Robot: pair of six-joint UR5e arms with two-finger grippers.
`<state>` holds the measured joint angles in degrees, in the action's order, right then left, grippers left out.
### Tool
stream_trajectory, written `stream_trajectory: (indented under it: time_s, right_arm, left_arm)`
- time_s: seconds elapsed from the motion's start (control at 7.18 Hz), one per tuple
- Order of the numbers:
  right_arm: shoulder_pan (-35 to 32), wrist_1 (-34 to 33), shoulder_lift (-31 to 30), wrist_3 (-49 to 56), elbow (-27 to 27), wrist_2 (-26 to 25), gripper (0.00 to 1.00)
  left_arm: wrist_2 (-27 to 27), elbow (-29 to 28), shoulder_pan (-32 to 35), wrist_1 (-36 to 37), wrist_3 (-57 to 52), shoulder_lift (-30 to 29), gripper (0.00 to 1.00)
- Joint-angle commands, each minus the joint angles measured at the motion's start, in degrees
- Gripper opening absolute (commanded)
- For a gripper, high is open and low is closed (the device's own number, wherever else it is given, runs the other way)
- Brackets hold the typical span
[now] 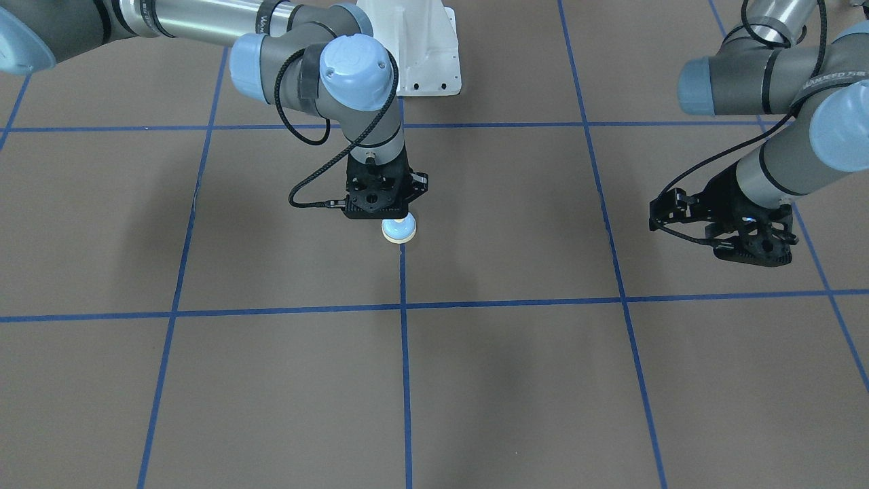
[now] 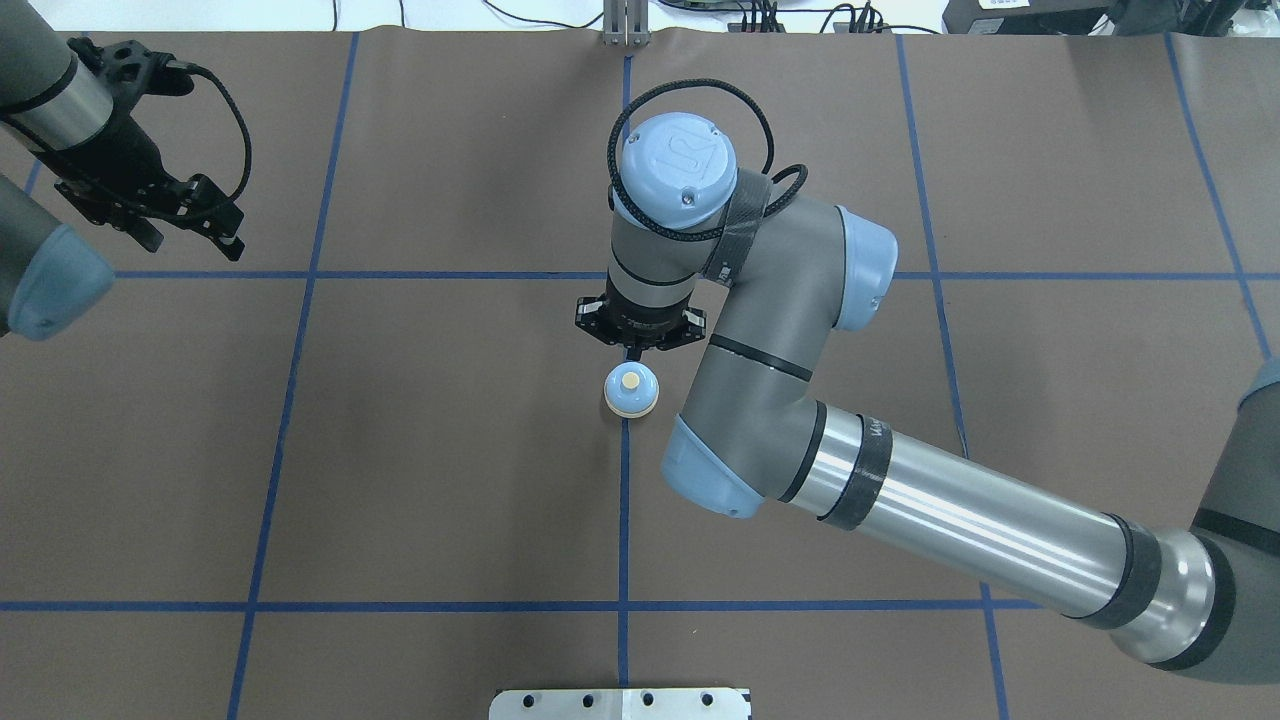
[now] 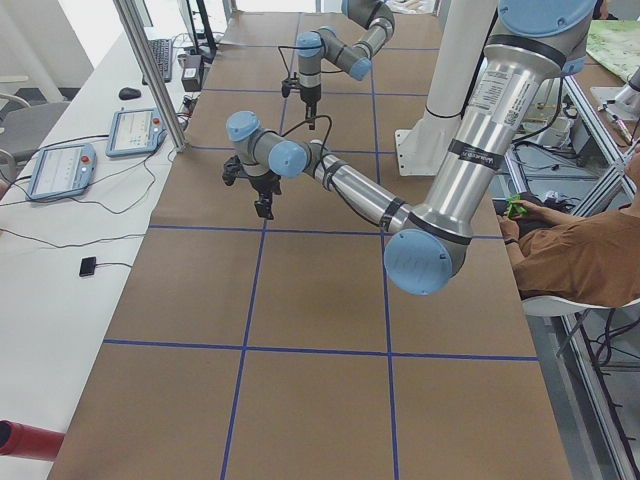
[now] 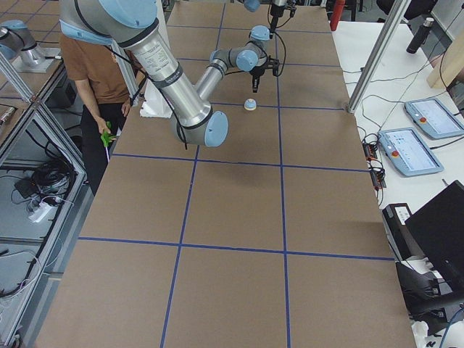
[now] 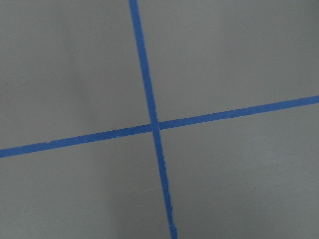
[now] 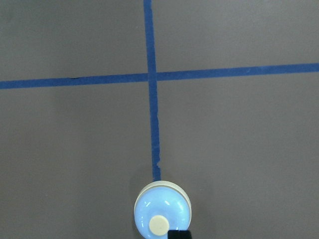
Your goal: Place and press bell with both arms
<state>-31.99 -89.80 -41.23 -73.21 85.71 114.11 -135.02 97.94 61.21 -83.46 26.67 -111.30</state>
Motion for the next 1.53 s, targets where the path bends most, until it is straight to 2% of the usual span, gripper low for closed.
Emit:
stream_trajectory:
  time_s: [0.0,0.42,0.7,0.98,1.25,1.39]
  right_arm:
    - [1.9,3.1,0.3,-1.4,-3.7,-0.7,0.0]
    - [2.3,3.2,0.1,-1.7,-4.3,-1.3,0.0]
    - [2.5,5.6,0.2,-1.8,-5.8,-1.9,0.0]
    - [2.2,5.5,0.0,-1.9,-4.9,-1.4,0.0]
    - [-3.5,3.9,-3.3,-0.8,0.1,2.4,0.0]
    - [-7.7,3.8,-9.7,2.9,6.1,5.3,0.0]
  left_arm:
    - [0.4,1.0,0.1,0.0,0.0,0.8,0.99]
    - [0.5,1.2,0.1,0.0,0.0,0.9,0.99]
    - [0.5,1.6,0.1,0.0,0.0,0.9,0.99]
    - [0.5,1.9,0.1,0.4,0.0,0.8,0.99]
    - [0.5,2.1,0.1,0.4,-0.1,0.7,0.99]
    - [0.5,2.2,0.2,0.4,-1.5,0.8,0.99]
